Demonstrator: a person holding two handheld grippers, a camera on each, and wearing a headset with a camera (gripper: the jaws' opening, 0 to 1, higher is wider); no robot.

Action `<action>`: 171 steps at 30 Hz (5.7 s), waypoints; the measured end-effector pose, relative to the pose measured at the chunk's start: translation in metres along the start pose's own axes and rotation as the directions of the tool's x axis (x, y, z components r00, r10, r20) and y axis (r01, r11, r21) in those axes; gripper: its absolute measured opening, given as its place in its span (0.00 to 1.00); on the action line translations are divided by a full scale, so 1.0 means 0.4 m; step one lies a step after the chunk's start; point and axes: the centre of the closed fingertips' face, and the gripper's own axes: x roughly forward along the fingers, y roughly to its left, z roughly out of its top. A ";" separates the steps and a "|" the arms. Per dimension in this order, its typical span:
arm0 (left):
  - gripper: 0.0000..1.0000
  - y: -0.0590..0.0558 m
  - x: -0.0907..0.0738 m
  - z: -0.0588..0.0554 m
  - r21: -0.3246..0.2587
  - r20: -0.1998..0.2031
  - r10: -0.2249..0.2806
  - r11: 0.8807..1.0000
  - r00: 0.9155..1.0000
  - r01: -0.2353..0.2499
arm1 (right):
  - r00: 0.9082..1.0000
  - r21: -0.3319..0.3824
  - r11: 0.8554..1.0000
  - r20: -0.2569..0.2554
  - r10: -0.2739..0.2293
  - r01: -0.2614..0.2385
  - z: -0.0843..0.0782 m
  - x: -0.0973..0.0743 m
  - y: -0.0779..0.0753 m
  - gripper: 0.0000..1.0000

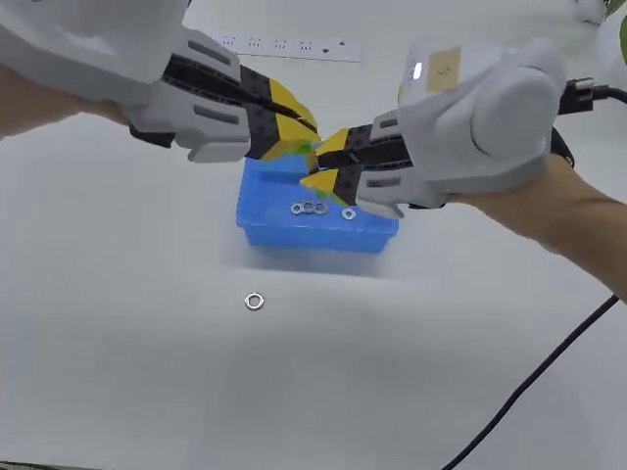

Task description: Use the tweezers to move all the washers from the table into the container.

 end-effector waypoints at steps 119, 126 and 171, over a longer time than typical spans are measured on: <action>0.06 -0.228 -0.133 -0.178 -0.188 -0.063 0.046 0.981 0.997 -0.058 | 0.983 0.039 0.983 -0.032 0.179 -0.178 0.019 0.127 0.313 0.11; 0.06 -0.202 -0.106 -0.200 -0.231 -0.050 0.045 0.971 0.998 -0.056 | 0.982 0.072 0.982 -0.045 0.181 -0.177 -0.006 0.151 0.297 0.11; 0.06 -0.195 -0.063 -0.238 -0.269 -0.060 0.003 0.963 0.998 -0.019 | 0.974 0.120 0.970 -0.068 0.218 -0.209 -0.066 0.171 0.292 0.11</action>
